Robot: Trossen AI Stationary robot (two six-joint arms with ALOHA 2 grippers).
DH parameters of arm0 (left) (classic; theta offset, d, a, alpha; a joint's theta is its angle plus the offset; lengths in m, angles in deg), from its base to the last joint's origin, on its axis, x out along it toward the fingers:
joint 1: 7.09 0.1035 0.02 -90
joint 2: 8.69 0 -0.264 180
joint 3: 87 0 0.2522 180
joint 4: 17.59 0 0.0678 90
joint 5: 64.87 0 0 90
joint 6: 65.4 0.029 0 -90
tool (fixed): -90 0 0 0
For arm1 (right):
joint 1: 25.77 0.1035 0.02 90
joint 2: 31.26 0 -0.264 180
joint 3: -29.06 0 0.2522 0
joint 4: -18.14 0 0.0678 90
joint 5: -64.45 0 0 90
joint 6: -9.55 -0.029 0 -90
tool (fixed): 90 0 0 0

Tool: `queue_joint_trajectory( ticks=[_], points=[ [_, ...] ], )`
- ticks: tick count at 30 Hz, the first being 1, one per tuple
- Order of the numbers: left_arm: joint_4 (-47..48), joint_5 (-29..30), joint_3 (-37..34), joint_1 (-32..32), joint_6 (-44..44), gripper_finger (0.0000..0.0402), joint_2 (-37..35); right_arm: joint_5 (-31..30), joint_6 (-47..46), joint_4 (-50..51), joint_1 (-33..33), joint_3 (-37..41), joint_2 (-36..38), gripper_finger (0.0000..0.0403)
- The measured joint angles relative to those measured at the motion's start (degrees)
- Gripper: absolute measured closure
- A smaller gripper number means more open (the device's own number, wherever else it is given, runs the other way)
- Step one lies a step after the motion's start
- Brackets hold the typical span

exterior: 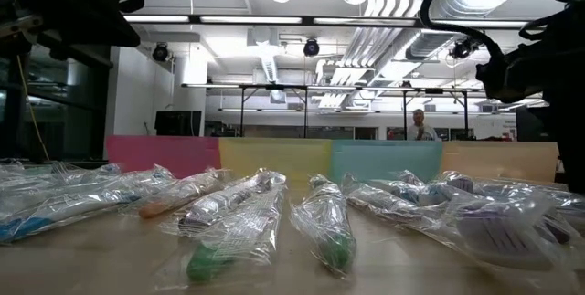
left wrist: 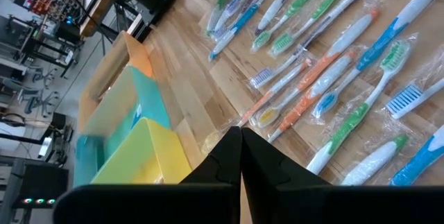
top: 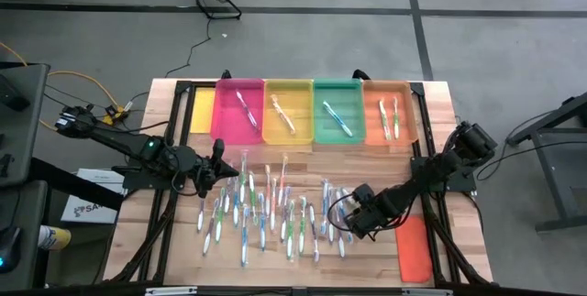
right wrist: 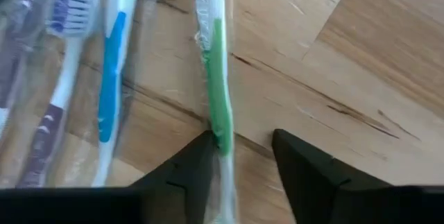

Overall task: Pick & Place Toothbrushes
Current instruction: Put the green toothbrush into the orange bin

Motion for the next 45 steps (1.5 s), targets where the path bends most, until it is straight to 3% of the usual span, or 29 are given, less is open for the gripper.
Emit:
queue_joint_trajectory(
  ticks=[5,8,13,17,26,31,36,40,45],
  points=[
    [0.00,0.19,0.00,0.00,0.00,0.0401,0.00,0.44,2.84,2.03,-0.04,0.07,-0.02,0.0348],
    [-0.02,3.19,0.00,0.00,0.00,0.0401,0.00,0.41,3.67,3.64,-0.16,0.04,-0.02,0.0387],
    [-0.02,10.01,0.05,0.07,0.00,0.0401,0.00,-0.06,3.70,8.06,-1.24,0.51,1.95,0.0392],
    [-0.02,14.33,0.05,0.07,-0.05,0.0401,0.00,-5.74,5.42,9.39,-2.11,0.36,7.38,0.0402],
    [-0.09,17.91,0.05,0.07,-0.44,0.0401,0.00,-16.62,7.29,19.30,-5.47,0.35,20.52,0.0402],
    [-0.07,20.46,0.05,0.07,0.05,0.0401,0.00,-19.06,6.24,29.02,-9.51,0.33,26.96,0.0401],
    [-0.11,22.21,0.05,1.05,1.07,0.0401,0.02,-21.90,9.20,32.68,-15.27,0.31,31.45,0.0401],
    [-0.78,20.92,0.05,6.48,1.12,0.0400,0.02,-24.39,17.44,28.81,-20.86,0.28,33.25,0.0401],
    [-4.57,12.09,0.05,17.22,2.57,0.0375,0.65,-25.97,29.81,21.83,-27.14,0.24,33.28,0.0400]
  ],
)
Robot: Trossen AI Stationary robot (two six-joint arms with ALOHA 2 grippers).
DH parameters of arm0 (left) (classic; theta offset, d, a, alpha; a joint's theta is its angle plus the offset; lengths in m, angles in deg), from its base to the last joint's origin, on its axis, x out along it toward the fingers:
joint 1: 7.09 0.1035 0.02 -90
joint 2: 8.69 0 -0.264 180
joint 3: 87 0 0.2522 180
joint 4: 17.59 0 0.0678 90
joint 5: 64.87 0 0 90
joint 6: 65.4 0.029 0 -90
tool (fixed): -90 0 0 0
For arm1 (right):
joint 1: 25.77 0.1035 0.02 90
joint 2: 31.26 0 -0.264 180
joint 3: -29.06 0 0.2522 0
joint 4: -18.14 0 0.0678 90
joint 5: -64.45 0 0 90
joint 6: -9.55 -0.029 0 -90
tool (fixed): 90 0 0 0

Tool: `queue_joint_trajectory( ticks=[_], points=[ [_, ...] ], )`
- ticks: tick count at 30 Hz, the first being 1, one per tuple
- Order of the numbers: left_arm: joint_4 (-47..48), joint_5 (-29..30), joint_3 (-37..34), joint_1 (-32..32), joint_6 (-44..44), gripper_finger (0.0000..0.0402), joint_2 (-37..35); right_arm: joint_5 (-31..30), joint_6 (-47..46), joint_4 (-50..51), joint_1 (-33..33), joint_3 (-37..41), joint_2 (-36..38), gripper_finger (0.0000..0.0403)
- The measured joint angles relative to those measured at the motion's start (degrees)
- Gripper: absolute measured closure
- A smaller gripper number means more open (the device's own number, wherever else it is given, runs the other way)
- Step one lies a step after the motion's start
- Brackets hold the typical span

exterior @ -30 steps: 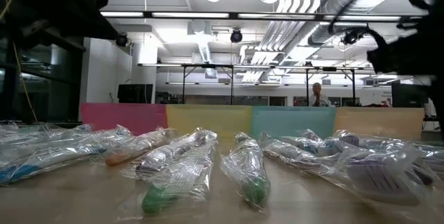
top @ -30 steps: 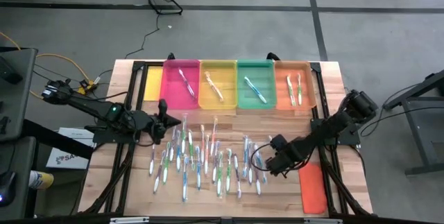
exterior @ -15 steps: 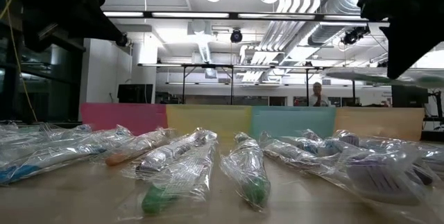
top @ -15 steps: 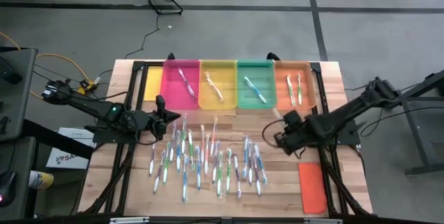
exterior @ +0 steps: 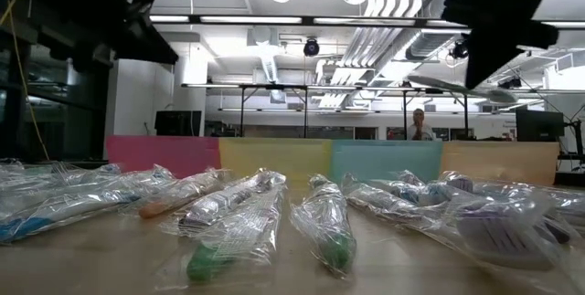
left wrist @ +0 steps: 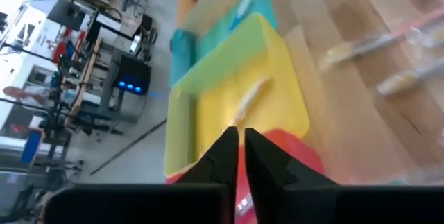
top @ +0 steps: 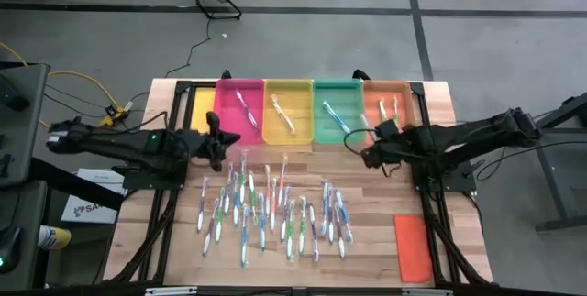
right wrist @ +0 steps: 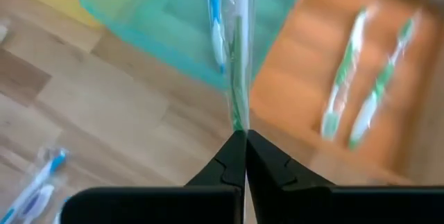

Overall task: Pick & Place Toothbrushes
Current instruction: Put the green toothbrush into the orange bin

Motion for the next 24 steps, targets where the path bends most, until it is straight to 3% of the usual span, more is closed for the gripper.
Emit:
queue_joint_trajectory(
  ticks=[6,10,17,24],
  points=[
    [-9.30,-16.56,0.00,14.58,4.57,0.0316,3.70,-1.99,4.92,-0.36,-6.21,0.00,-0.42,0.0400],
    [-12.51,-23.66,0.00,22.50,6.30,0.0285,7.91,-2.15,5.09,2.57,-10.75,0.00,-0.39,0.0400],
    [-14.06,-29.92,0.00,30.69,6.44,0.0273,13.74,-1.89,9.26,3.49,-19.81,0.00,-0.39,0.0400],
    [-16.00,-34.02,0.00,32.79,6.48,0.0272,14.87,-1.04,15.53,1.50,-30.49,-0.04,-1.66,0.0400]
  ],
)
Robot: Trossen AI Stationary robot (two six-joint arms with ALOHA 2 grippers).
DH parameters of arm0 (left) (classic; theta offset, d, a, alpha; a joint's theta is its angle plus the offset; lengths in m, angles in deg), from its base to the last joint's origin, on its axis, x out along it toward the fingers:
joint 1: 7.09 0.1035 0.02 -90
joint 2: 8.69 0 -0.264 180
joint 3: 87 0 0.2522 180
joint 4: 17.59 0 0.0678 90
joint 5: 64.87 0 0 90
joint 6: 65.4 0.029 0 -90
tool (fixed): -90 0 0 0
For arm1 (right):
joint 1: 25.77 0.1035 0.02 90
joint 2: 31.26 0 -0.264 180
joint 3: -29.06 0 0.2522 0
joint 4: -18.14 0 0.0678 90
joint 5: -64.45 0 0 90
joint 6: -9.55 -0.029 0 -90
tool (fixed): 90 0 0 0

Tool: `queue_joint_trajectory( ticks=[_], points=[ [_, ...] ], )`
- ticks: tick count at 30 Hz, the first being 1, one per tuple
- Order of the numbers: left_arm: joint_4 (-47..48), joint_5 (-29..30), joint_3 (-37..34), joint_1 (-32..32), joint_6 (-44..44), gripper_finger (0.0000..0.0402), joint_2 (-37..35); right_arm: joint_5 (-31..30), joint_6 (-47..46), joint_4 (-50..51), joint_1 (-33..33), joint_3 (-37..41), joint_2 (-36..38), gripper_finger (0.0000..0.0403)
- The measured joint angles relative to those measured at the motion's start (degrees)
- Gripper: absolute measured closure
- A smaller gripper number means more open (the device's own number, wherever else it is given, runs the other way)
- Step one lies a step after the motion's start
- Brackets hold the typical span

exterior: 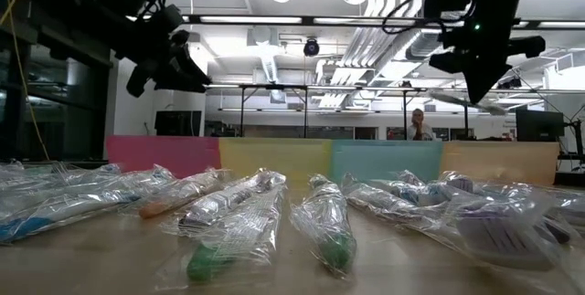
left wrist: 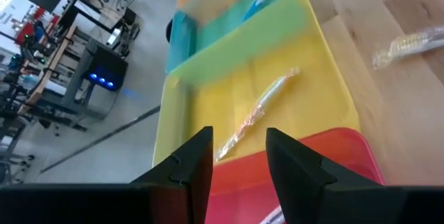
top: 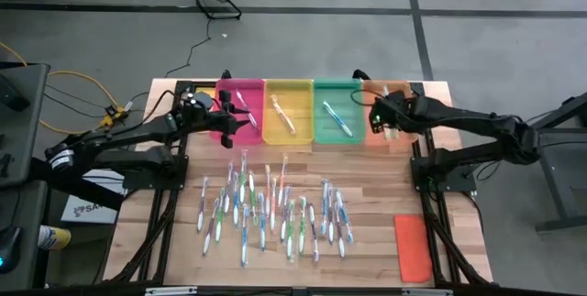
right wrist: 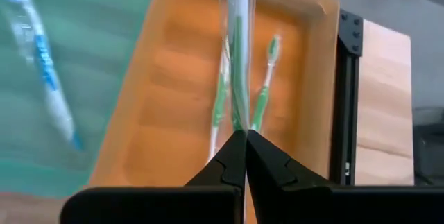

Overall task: Pick & Place Toothbrushes
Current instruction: Put the green toothbrush into the orange bin, then put the blue toothbrush into the green bin

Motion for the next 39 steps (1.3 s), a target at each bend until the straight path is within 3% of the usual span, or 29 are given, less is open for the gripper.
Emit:
queue_joint_trajectory(
  ticks=[9,17,20,29,33,39],
  points=[
    [0.36,0.02,0.00,-0.11,0.00,0.0272,0.00,5.30,7.66,-8.16,-9.12,0.00,-6.99,0.0400],
    [0.67,-0.23,0.00,-0.11,-0.42,0.0272,0.00,7.77,9.07,-9.13,-14.11,0.00,-11.66,0.0400],
    [0.82,-1.04,0.00,-0.11,-0.62,0.0272,0.00,10.49,10.83,-10.43,-15.30,0.00,-13.32,0.0400],
    [1.24,-1.40,-0.02,-0.11,-1.94,0.0272,0.00,10.95,10.41,-12.64,-16.05,0.00,-15.60,0.0399],
    [1.71,-1.42,-0.02,-0.11,-1.97,0.0272,0.00,11.33,10.41,-12.64,-16.03,0.00,-15.08,0.0373],
    [1.78,-1.40,-0.02,-0.11,-2.39,0.0272,0.00,12.51,10.13,-12.00,-16.00,0.00,-14.55,0.0284]
  ],
)
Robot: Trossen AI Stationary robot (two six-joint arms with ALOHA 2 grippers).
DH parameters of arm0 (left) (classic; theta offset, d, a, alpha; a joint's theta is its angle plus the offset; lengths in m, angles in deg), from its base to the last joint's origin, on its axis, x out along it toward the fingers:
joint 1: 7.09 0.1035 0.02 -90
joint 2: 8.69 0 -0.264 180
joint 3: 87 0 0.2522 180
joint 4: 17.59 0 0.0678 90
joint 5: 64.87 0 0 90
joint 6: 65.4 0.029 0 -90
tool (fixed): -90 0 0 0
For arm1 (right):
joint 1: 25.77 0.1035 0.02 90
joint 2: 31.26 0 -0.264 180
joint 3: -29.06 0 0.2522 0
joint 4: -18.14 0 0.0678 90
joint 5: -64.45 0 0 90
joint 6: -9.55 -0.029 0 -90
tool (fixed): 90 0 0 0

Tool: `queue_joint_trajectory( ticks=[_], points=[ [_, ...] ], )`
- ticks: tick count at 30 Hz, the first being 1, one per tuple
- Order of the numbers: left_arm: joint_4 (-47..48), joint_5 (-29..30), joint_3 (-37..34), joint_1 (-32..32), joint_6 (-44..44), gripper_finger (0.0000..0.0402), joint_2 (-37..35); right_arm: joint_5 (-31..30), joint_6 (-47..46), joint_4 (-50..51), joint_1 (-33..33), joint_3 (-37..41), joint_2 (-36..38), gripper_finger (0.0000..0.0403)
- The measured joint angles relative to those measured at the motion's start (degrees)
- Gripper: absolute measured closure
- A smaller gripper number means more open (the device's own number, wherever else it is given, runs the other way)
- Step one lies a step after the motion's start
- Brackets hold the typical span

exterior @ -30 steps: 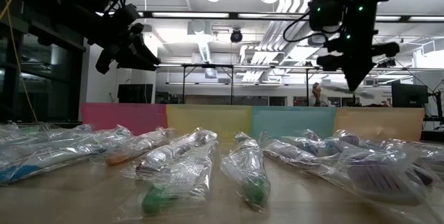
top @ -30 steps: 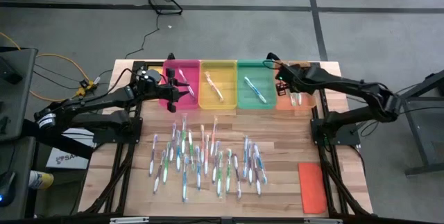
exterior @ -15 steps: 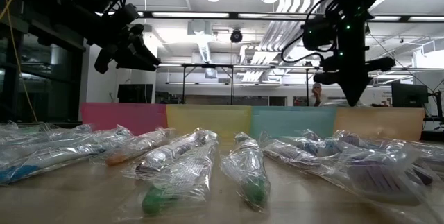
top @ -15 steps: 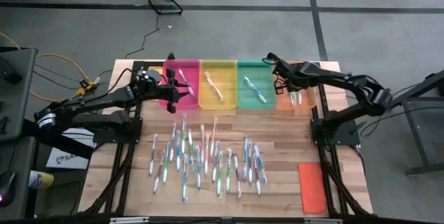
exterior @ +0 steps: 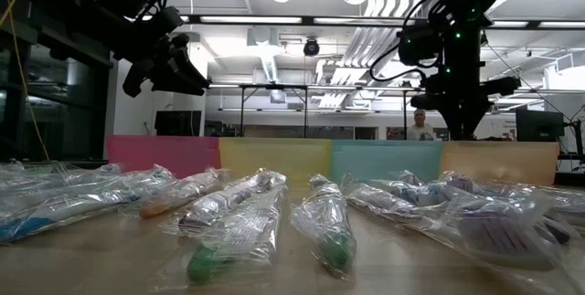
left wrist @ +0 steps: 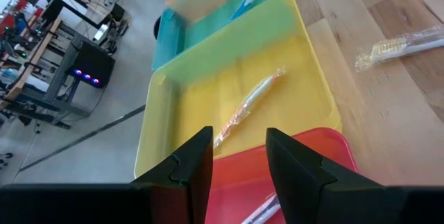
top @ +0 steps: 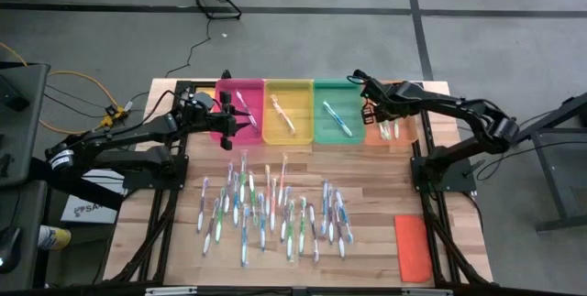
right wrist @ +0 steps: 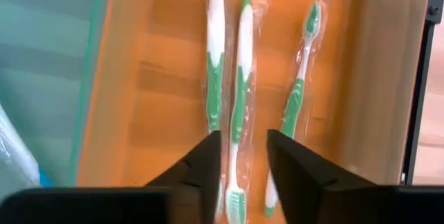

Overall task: Pick & Place Toothbrushes
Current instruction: Put the blue toothbrush into the green bin

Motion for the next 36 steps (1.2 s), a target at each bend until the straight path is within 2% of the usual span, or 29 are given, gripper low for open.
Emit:
queue_joint_trajectory(
  ticks=[4,7,16,21,27,30,36],
  points=[
    [0.55,-0.69,-0.04,0.00,-0.52,0.0272,0.00,3.18,-1.06,1.84,1.05,0.00,0.39,0.0234],
    [0.55,-2.24,-0.04,0.00,-0.67,0.0272,-0.02,6.37,-1.11,2.08,2.92,0.00,2.35,0.0216],
    [0.66,-2.64,-0.04,0.00,-1.04,0.0272,-0.04,8.05,-5.76,2.98,12.94,0.00,10.84,0.0217],
    [0.83,-2.62,-0.04,0.00,-1.07,0.0272,-0.04,10.45,-11.95,4.61,21.48,0.00,13.64,0.0220],
    [0.81,-2.62,-0.04,0.00,-1.07,0.0272,-0.04,11.97,-22.59,4.94,33.94,0.00,13.58,0.0220],
    [0.82,-2.62,-0.04,0.00,-1.07,0.0272,-0.04,13.94,-29.45,4.23,40.17,0.00,13.14,0.0220],
    [2.21,-2.60,-0.04,0.00,-1.14,0.0272,-0.04,13.77,-39.38,-0.27,51.81,0.00,12.35,0.0220]
  ],
)
